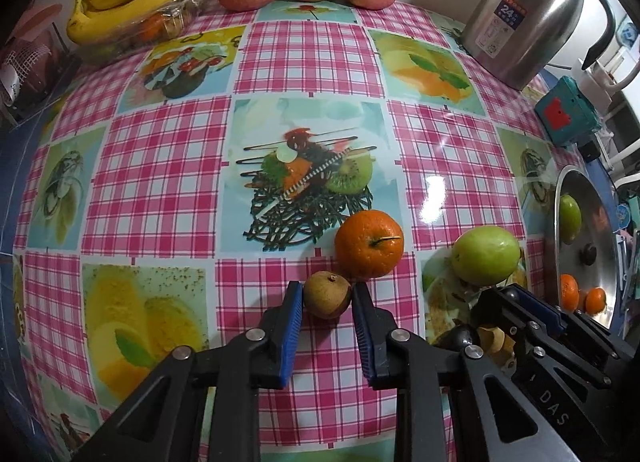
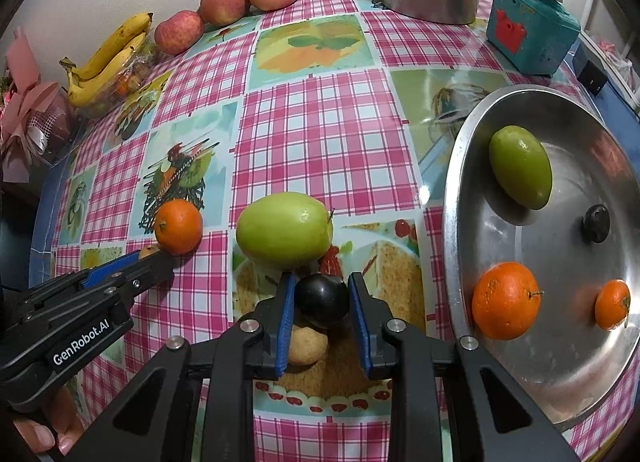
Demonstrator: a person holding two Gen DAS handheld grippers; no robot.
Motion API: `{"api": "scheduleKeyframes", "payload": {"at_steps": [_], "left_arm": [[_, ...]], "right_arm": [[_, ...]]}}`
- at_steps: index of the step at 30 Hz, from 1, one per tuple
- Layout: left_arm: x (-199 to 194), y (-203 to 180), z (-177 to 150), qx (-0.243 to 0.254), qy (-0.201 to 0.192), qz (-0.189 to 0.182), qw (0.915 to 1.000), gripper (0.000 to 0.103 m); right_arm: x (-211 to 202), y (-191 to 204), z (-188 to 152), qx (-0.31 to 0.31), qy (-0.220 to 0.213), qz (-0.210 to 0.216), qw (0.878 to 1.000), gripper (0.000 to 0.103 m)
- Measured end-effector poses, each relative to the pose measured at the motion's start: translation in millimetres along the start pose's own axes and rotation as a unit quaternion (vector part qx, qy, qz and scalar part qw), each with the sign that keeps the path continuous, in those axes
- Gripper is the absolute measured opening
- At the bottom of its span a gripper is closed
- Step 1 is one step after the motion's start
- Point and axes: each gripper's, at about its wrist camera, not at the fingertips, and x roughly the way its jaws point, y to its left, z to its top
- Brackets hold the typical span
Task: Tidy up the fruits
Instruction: 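Close the left tool on the brown kiwi while the right tool grasps a black plum, then carry the kiwi and plum up and over the steel bowl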
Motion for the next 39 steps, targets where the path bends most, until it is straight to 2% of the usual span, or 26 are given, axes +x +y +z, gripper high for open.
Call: {"api": "scheduleKeyframes", "payload": {"at_steps": [7, 12, 20, 29, 39], "left_arm": [[-5, 3, 0, -0.008, 0.0, 0.01, 0.9999, 0.027], [-18, 5, 3, -0.016, -0.015, 0.008, 0.9997, 0.027], [-48, 6, 9, -0.024, -0.052, 0.012, 0.9983, 0.027], [-74, 4, 13, -0.027, -0.084, 0.021, 0.9959, 0.027], [-78, -2, 14, -0.028, -0.088, 0.039, 0.995, 0.027]], "right_arm": [[-5, 0, 1, 0.001, -0.004, 0.007, 1.0, 0.027], [-14, 1, 4, 0.001, -0.012, 0.014, 1.0, 0.027], [-48, 3, 9, 0.004, -0.048, 0.03, 0.998, 0.027], [-82, 3, 13, -0.002, -0.086, 0.029, 0.996, 0.027], [-84, -4, 13, 0.003, -0.086, 0.035, 0.996, 0.027]]}}
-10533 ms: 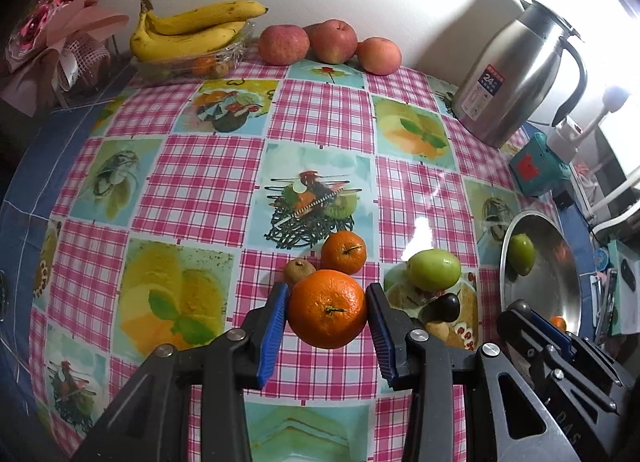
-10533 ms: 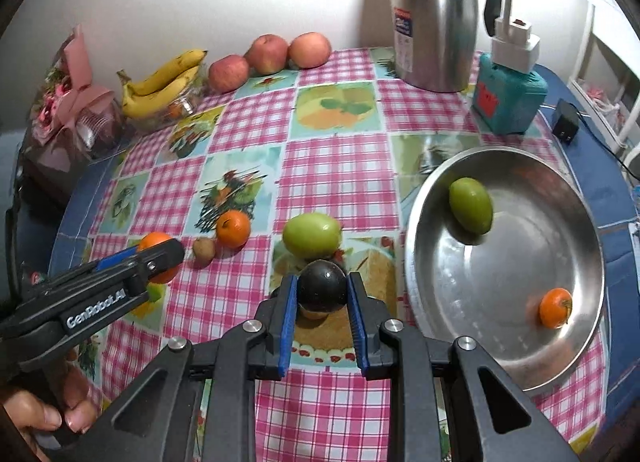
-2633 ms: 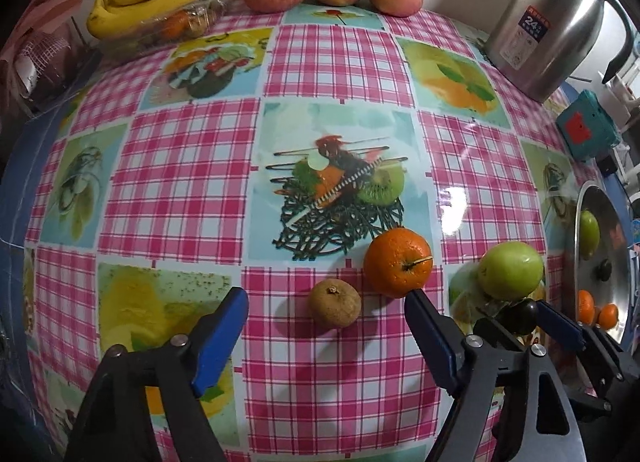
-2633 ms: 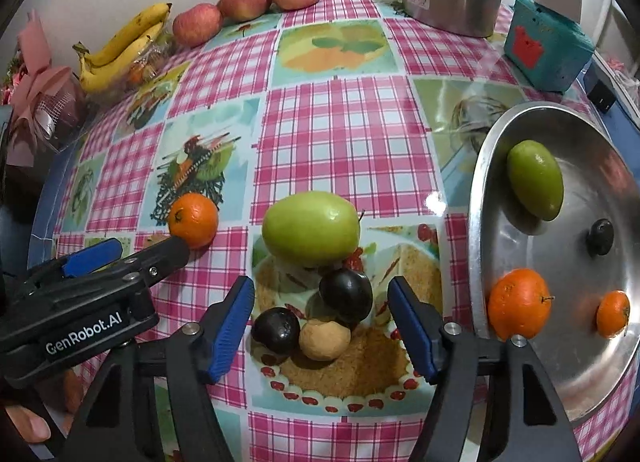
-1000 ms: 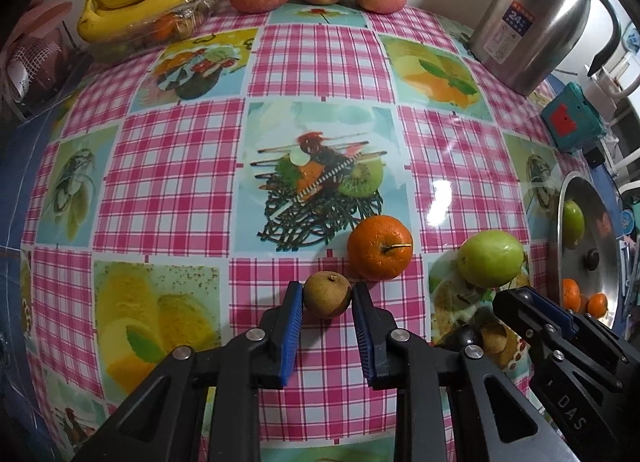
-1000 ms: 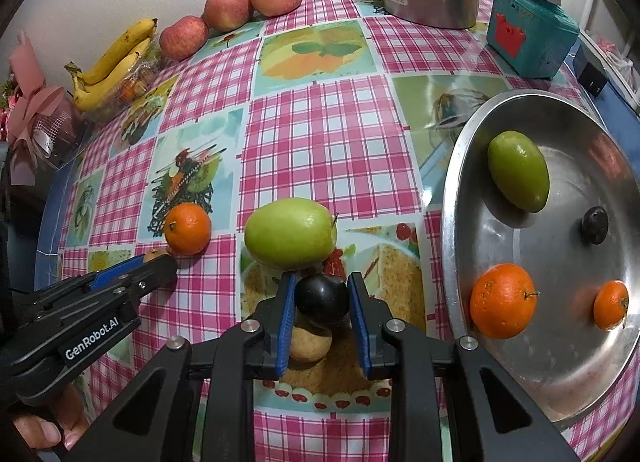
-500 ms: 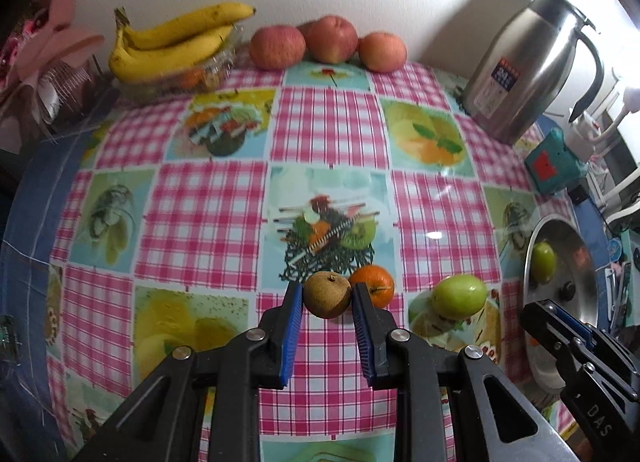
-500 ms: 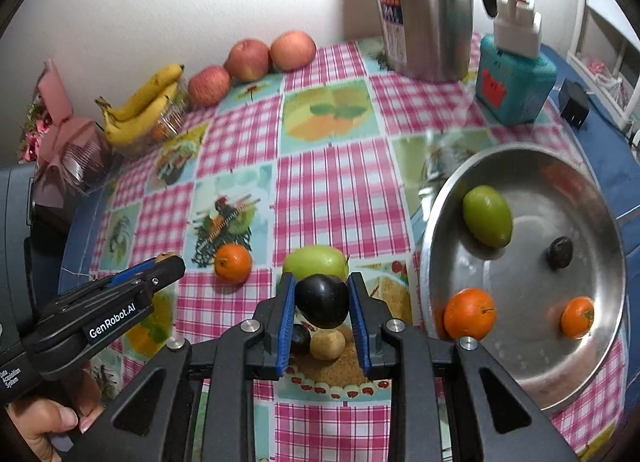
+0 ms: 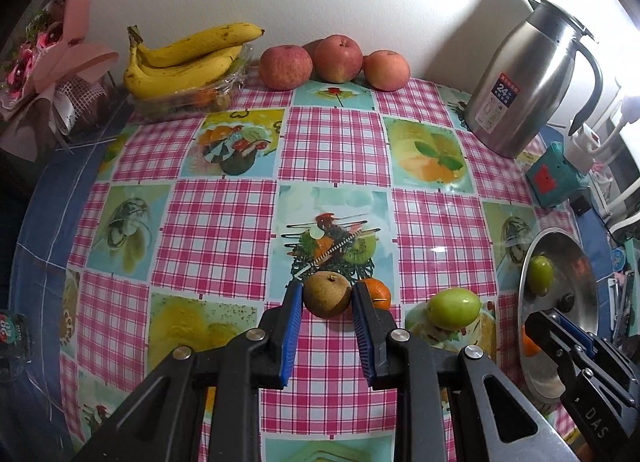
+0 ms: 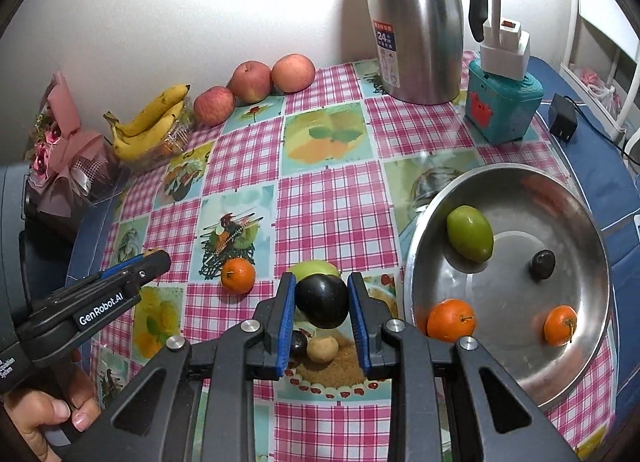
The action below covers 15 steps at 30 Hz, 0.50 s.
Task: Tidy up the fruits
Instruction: 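Carry the kiwi and plum up and over the steel bowl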
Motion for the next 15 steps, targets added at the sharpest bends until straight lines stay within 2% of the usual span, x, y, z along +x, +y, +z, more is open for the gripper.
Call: {"api": "scheduleKeyframes", "payload": {"at_steps": [8, 15], "left_arm": [[2, -14, -1, 0.009, 0.001, 0.005, 0.9999, 0.027], [1, -35, -3, 0.027, 0.001, 0.0, 0.9996, 0.027]], "right_arm": [[8, -19, -1, 0.019, 0.013, -0.015, 1.0, 0.027], [6, -53, 2, 0.053, 0.013, -0.037, 0.998, 0.027]]}}
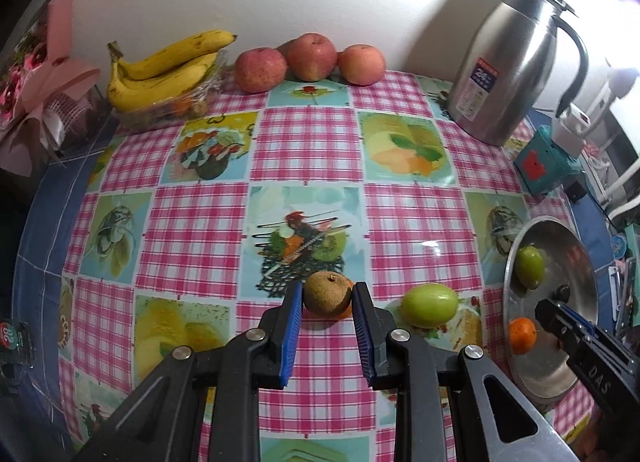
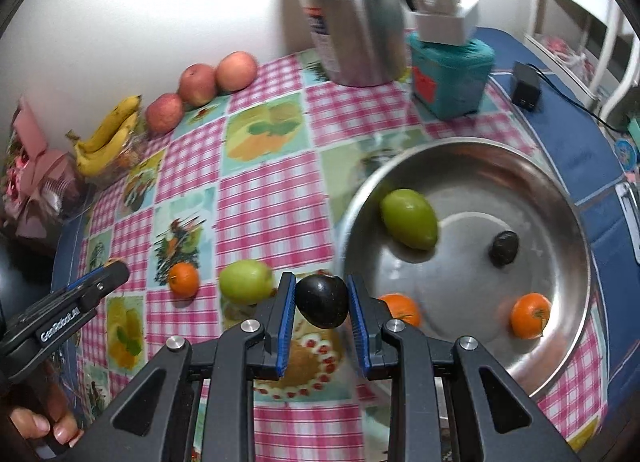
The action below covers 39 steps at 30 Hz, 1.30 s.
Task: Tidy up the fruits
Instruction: 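Carry the kiwi and plum up and over the steel bowl, then lower both tools into the bowl and open them to release the fruits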
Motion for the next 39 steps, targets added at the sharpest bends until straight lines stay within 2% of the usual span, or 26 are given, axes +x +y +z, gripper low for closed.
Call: {"api": "scheduleKeyframes", "payload": {"at_steps": [12, 16, 22, 29, 39], "left_arm": [[-3, -69, -5, 0.069, -0.004, -0.02, 0.9974, 0.027], [-5, -99, -10, 0.098, -0.005, -0.03, 0.9948, 0.027], [0, -133, -20, 0.134, -0.005, -0.046, 0.9899, 0.027], [13, -160, -30, 0.157, -0.002, -0.061, 0.9857, 0.027], [32, -183, -39, 0.179, -0.011, -0.06, 0.9819, 0.027]], "right_arm": [[-7, -62, 3, 0.061, -0.005, -0.044, 0.997, 0.027], [-9, -80, 2, 0.077, -0.008, -0.066, 0.995, 0.027], [-17, -101, 1, 0.101, -0.018, -0.074, 0.992, 0.027], [-22, -108, 2, 0.11, -0.023, -0.072, 0.991, 0.027], [-11, -103, 0, 0.103, -0.006, -0.065, 0.993, 0.027]]}}
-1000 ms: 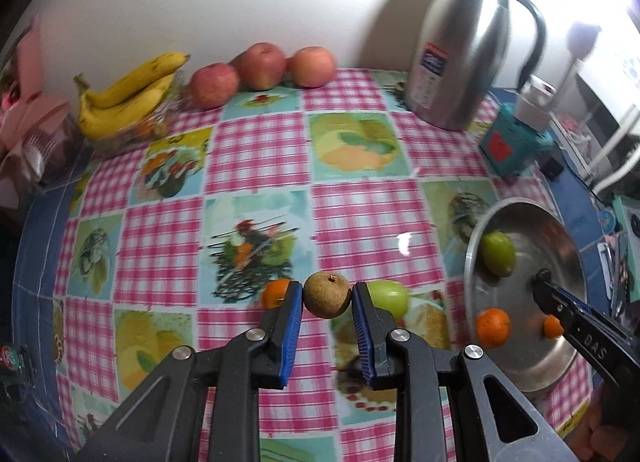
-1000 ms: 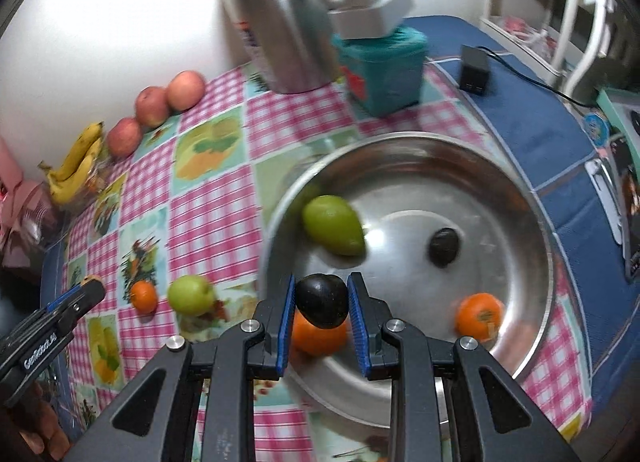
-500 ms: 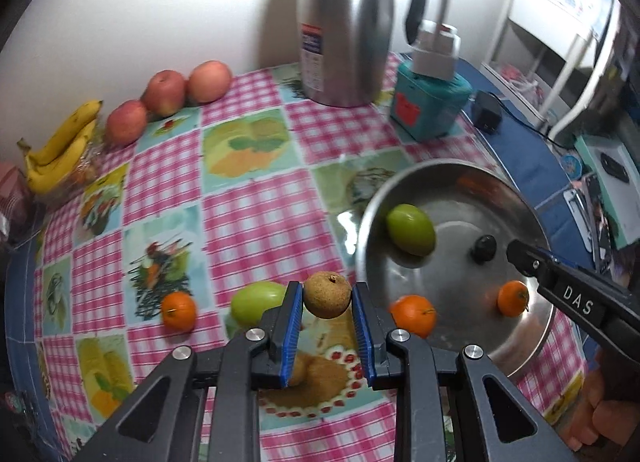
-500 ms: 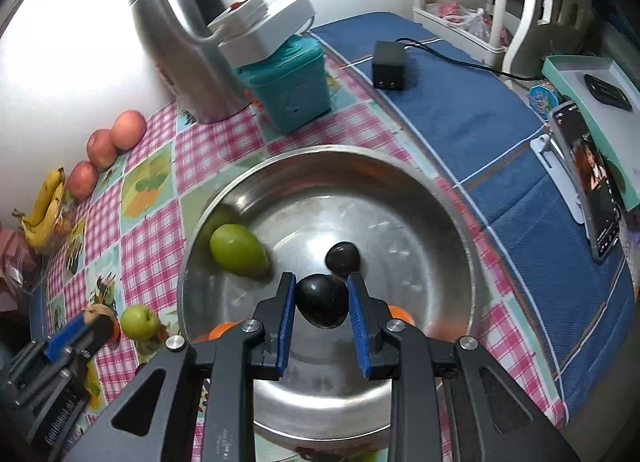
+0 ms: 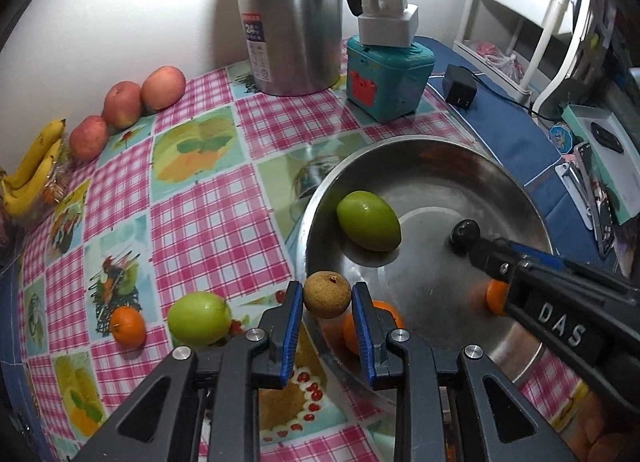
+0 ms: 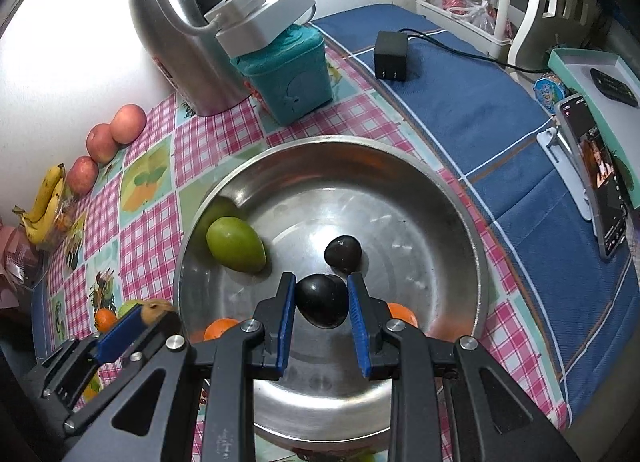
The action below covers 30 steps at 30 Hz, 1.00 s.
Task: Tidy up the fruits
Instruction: 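Lower both tools into the bowl and open them to release the fruits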
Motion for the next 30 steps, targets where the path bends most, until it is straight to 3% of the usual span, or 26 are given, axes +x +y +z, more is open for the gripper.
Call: {"api": "scheduleKeyframes", "payload": {"at_steps": [7, 30], "left_arm": [[8, -3, 0, 0.0, -0.009, 0.003, 1.0, 0.027], [15, -1, -2, -0.004, -0.002, 0.005, 1.0, 0.028]], "right_arm": [[13, 0, -3, -0.001, 0.02, 0.0, 1.0, 0.027], [20, 3, -3, -0.011, 0.03, -0.007, 0.999, 0.028]]}}
